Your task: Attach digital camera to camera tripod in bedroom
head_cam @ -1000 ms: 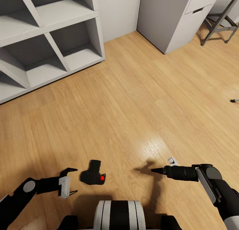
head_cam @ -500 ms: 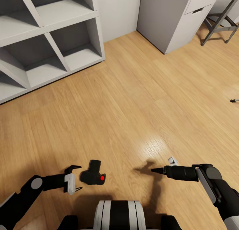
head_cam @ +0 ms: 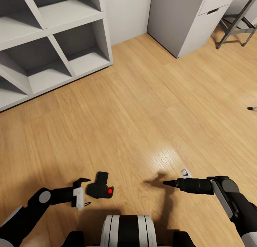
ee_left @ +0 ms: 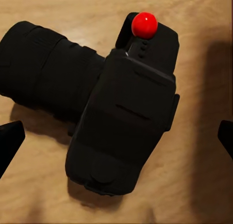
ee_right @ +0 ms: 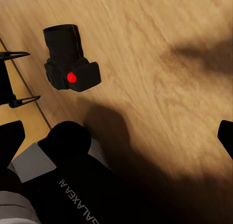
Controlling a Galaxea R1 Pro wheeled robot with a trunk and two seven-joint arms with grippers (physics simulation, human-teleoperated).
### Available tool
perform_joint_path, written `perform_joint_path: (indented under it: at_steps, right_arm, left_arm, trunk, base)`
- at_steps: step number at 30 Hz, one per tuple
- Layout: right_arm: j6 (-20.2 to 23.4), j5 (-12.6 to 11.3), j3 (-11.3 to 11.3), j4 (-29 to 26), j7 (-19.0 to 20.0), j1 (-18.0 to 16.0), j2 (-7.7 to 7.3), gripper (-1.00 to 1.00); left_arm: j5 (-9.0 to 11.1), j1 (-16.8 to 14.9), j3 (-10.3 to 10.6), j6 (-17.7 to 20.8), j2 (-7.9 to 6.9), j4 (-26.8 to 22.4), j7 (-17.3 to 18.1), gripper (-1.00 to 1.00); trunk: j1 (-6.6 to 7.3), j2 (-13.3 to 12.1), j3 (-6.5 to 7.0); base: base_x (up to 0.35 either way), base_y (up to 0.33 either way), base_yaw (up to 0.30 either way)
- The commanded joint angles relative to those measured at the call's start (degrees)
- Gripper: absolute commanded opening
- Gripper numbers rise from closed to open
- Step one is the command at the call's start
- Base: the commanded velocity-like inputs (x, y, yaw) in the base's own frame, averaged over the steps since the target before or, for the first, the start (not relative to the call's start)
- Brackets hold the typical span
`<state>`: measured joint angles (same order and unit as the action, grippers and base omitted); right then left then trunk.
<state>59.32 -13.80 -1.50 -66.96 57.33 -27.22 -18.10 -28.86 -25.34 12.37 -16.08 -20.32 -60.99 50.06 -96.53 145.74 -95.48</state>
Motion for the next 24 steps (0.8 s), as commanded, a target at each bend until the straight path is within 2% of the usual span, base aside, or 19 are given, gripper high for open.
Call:
perform_joint_path:
  at_steps: [1, 5, 8, 14, 24]
  right_arm:
    - [0.18, 0.18, -0.06, 0.01, 0.30, -0.02, -0.02, 1.00]
    - [0.18, 0.18, -0.07, -0.01, 0.37, -0.02, -0.06, 1.00]
    - [0.18, 0.18, -0.08, 0.00, 0.39, -0.02, -0.12, 1.00]
    - [0.18, 0.18, -0.09, -0.01, 0.44, -0.02, -0.16, 1.00]
    - [0.19, 0.18, -0.06, -0.01, 0.35, -0.02, -0.14, 1.00]
  left_arm:
    - [-1.40, -0.05, 0.08, -0.20, 0.35, -0.05, -0.05, 1.00]
    - [-5.28, -0.11, 0.08, 0.60, 1.99, -0.02, -0.05, 1.00]
    - [-7.48, -0.13, 0.06, 1.27, 3.00, -0.01, -0.05, 1.00]
    - [-8.62, -0.14, 0.03, 1.62, 3.43, -0.01, -0.05, 1.00]
    - [-9.01, -0.15, 0.02, 1.74, 3.45, -0.01, -0.07, 1.00]
  trunk:
    - [0.01, 0.01, -0.03]
    - [0.01, 0.01, -0.03]
    - [0.01, 0.01, -0.03]
    - [0.01, 0.01, -0.03]
    - [0.01, 0.01, -0.03]
  base:
    - [0.000, 0.000, 0.000]
    - [0.000, 0.000, 0.000]
    - [0.000, 0.000, 0.000]
    - [0.000, 0.000, 0.000]
    - [0.000, 0.000, 0.000]
